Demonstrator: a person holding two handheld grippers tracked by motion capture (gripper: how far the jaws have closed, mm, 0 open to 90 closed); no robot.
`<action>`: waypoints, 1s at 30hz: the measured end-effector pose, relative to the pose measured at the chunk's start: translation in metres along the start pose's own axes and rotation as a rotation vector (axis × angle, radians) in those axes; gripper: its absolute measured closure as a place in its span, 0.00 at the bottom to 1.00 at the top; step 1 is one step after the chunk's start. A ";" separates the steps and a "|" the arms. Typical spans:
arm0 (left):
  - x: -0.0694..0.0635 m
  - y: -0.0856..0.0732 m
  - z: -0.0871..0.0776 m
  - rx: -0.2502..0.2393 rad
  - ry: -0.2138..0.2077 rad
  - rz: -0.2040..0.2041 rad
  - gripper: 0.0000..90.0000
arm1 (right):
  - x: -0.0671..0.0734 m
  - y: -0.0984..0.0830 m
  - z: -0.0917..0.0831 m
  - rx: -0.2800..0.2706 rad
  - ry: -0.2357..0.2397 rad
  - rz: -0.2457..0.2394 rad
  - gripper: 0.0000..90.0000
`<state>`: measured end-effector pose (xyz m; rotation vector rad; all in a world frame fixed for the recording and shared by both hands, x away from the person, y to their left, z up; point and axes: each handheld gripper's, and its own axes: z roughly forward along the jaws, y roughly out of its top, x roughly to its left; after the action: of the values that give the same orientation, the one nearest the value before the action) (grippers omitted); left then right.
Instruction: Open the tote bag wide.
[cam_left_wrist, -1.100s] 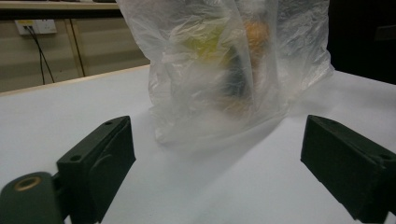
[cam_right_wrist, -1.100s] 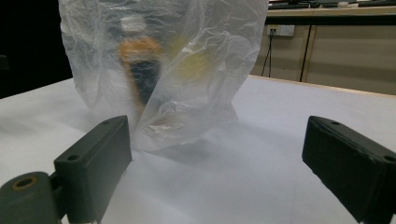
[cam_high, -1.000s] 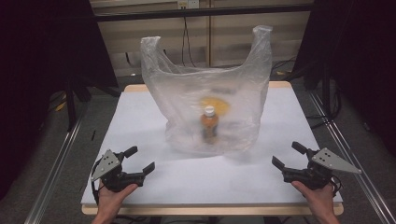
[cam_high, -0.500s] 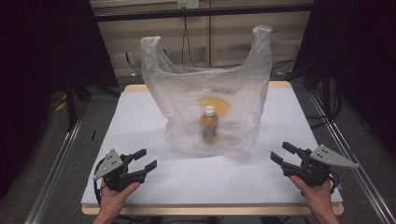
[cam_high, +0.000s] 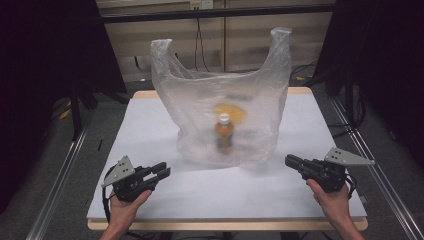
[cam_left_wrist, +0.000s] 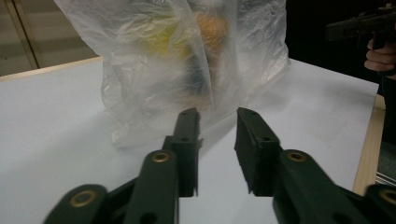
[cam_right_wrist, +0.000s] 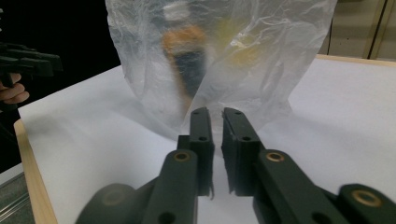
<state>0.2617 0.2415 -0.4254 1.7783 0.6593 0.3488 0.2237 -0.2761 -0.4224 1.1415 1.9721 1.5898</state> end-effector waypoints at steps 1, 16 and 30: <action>0.003 0.001 0.000 0.007 -0.037 0.001 0.86 | 0.000 0.002 0.002 0.011 0.009 -0.006 0.98; 0.003 0.020 0.017 0.062 -0.069 0.022 1.00 | 0.005 0.033 0.034 0.046 0.066 -0.038 1.00; 0.010 0.038 0.048 0.084 -0.131 0.047 1.00 | 0.009 0.065 0.053 0.046 0.133 -0.090 1.00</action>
<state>0.3060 0.2026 -0.4052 1.8814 0.5466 0.2376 0.2792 -0.2329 -0.3759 0.9708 2.1233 1.6193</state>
